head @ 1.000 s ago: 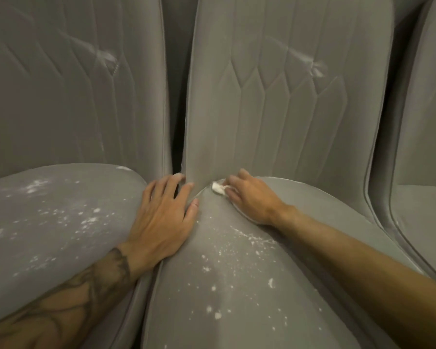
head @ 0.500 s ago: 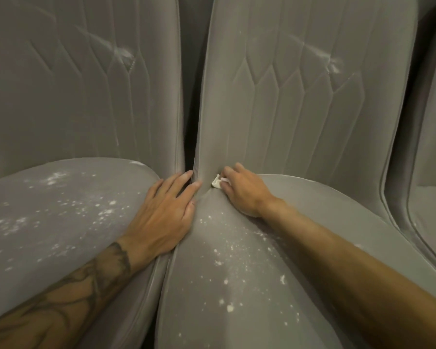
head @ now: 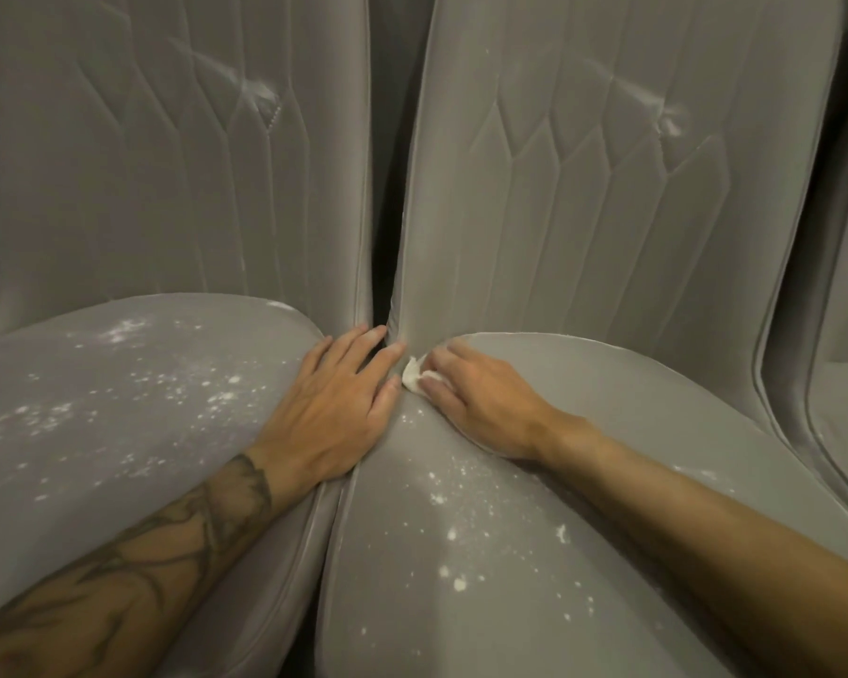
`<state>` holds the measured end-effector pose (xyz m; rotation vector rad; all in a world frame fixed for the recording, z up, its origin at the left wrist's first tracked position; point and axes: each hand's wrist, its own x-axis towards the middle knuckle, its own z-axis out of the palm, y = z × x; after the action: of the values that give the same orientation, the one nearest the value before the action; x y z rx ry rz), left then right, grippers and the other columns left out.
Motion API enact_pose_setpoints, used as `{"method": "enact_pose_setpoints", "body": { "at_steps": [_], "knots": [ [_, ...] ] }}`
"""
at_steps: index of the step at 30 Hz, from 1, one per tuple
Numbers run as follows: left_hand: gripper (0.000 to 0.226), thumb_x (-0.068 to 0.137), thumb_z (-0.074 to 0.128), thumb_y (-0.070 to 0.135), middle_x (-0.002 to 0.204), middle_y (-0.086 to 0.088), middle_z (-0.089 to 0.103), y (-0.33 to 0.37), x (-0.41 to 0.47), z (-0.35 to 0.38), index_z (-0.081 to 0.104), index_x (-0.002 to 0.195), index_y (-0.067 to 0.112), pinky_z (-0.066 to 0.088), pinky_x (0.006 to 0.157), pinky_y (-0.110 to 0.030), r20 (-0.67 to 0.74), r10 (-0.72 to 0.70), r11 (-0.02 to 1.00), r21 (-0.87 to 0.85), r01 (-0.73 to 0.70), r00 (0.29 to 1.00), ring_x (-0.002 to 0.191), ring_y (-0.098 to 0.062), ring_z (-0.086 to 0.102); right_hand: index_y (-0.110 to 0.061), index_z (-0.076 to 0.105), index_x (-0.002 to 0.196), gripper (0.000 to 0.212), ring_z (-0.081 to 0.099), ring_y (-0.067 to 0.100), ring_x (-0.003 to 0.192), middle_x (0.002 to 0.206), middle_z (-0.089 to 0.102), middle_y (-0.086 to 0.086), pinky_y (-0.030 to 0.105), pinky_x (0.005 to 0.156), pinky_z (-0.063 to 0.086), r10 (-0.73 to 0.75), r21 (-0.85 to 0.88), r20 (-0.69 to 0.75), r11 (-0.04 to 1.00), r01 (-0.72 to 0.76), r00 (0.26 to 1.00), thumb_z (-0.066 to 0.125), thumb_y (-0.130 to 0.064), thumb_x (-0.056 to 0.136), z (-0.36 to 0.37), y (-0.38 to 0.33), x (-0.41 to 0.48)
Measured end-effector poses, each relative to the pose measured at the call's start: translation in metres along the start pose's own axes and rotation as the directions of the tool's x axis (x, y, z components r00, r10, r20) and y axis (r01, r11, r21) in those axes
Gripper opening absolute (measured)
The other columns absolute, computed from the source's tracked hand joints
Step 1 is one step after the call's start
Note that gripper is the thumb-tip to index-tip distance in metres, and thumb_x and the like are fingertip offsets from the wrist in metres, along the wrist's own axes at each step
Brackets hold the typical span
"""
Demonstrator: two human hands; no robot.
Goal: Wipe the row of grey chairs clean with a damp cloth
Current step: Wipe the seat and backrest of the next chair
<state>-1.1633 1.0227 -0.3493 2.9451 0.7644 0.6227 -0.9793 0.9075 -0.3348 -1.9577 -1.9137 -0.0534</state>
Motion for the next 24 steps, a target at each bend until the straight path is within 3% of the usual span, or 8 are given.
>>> {"method": "enact_pose_setpoints", "body": {
  "at_steps": [2, 6, 12, 14, 16, 18, 22, 24],
  "knots": [
    [0.061, 0.105, 0.015, 0.048, 0.164, 0.003, 0.033, -0.001, -0.001, -0.001, 0.038, 0.157, 0.028, 0.018, 0.127, -0.042, 0.012, -0.003, 1.000, -0.009, 0.003, 1.000, 0.154, -0.013, 0.022, -0.030, 0.048, 0.103, 0.018, 0.049, 0.013, 0.086, 0.101, 0.047, -0.007, 0.032, 0.079, 0.042, -0.012, -0.010, 0.053, 1.000, 0.012, 0.999, 0.038, -0.044, 0.106, -0.009, 0.014, -0.004],
    [0.059, 0.106, 0.016, 0.046, 0.165, 0.004, 0.032, 0.000, -0.001, -0.001, 0.037, 0.158, 0.028, 0.015, 0.128, -0.042, 0.012, -0.009, 0.999, -0.034, 0.010, 1.000, 0.154, -0.013, 0.020, -0.014, 0.055, 0.117, 0.027, 0.057, 0.037, 0.101, 0.114, 0.051, 0.012, 0.043, 0.089, 0.044, 0.290, -0.106, 0.007, 0.952, -0.288, 0.957, 0.040, -0.034, 0.107, -0.021, 0.032, 0.016],
    [0.056, 0.112, 0.014, 0.042, 0.165, 0.007, 0.035, -0.001, -0.001, -0.004, 0.046, 0.155, 0.029, 0.013, 0.127, -0.038, -0.045, -0.017, 0.998, -0.058, 0.015, 0.999, 0.155, -0.011, 0.019, -0.028, 0.051, 0.110, 0.024, 0.053, 0.017, 0.087, 0.102, 0.049, -0.003, 0.035, 0.078, 0.046, -0.069, 0.026, 0.049, 0.997, 0.068, 0.996, 0.036, -0.046, 0.105, -0.002, -0.010, -0.009],
    [0.061, 0.109, 0.009, 0.046, 0.165, 0.009, 0.035, -0.003, 0.000, -0.006, 0.047, 0.155, 0.031, 0.011, 0.127, -0.037, -0.044, -0.031, 0.998, -0.059, 0.028, 0.999, 0.155, -0.011, 0.018, -0.023, 0.052, 0.115, 0.025, 0.054, 0.020, 0.090, 0.106, 0.049, 0.000, 0.039, 0.082, 0.047, -0.036, -0.025, 0.079, 0.999, 0.038, 0.996, 0.037, -0.041, 0.106, -0.010, -0.001, 0.000],
    [0.064, 0.107, 0.006, 0.051, 0.166, 0.010, 0.032, -0.004, 0.002, -0.008, 0.043, 0.157, 0.036, 0.006, 0.125, -0.033, -0.006, -0.036, 0.996, -0.077, 0.036, 0.999, 0.154, -0.009, 0.016, -0.018, 0.054, 0.119, 0.027, 0.056, 0.026, 0.093, 0.110, 0.050, 0.006, 0.044, 0.088, 0.047, 0.138, -0.081, 0.062, 0.988, -0.133, 0.988, 0.038, -0.037, 0.107, -0.017, 0.009, 0.013],
    [0.064, 0.106, 0.003, 0.056, 0.168, 0.012, 0.027, -0.010, 0.003, -0.009, 0.035, 0.159, 0.041, 0.002, 0.123, -0.030, 0.045, -0.026, 0.996, -0.080, 0.030, 0.999, 0.155, -0.007, 0.012, -0.017, 0.054, 0.118, 0.027, 0.057, 0.028, 0.095, 0.111, 0.051, 0.007, 0.044, 0.089, 0.046, 0.189, -0.076, 0.035, 0.980, -0.186, 0.981, 0.039, -0.037, 0.108, -0.015, 0.005, 0.020],
    [0.067, 0.099, -0.013, 0.064, 0.172, 0.014, 0.013, -0.026, -0.004, -0.007, 0.013, 0.160, 0.051, -0.002, 0.121, -0.029, 0.134, 0.000, 0.999, -0.054, 0.007, 0.991, 0.156, -0.005, 0.002, -0.029, 0.052, 0.111, 0.021, 0.050, 0.012, 0.085, 0.100, 0.049, -0.005, 0.031, 0.076, 0.044, -0.107, 0.048, 0.042, 0.993, 0.105, 0.993, 0.038, -0.044, 0.106, 0.002, -0.027, -0.007],
    [0.073, 0.095, -0.020, 0.066, 0.173, 0.012, 0.011, -0.028, -0.005, -0.005, 0.009, 0.161, 0.052, -0.001, 0.122, -0.032, 0.143, 0.013, 0.999, -0.048, -0.007, 0.990, 0.157, -0.009, 0.000, -0.031, 0.052, 0.112, 0.021, 0.047, 0.007, 0.084, 0.100, 0.047, -0.007, 0.028, 0.075, 0.044, -0.164, 0.043, 0.084, 0.986, 0.161, 0.983, 0.038, -0.045, 0.106, -0.002, -0.022, -0.010]
  ]
}}
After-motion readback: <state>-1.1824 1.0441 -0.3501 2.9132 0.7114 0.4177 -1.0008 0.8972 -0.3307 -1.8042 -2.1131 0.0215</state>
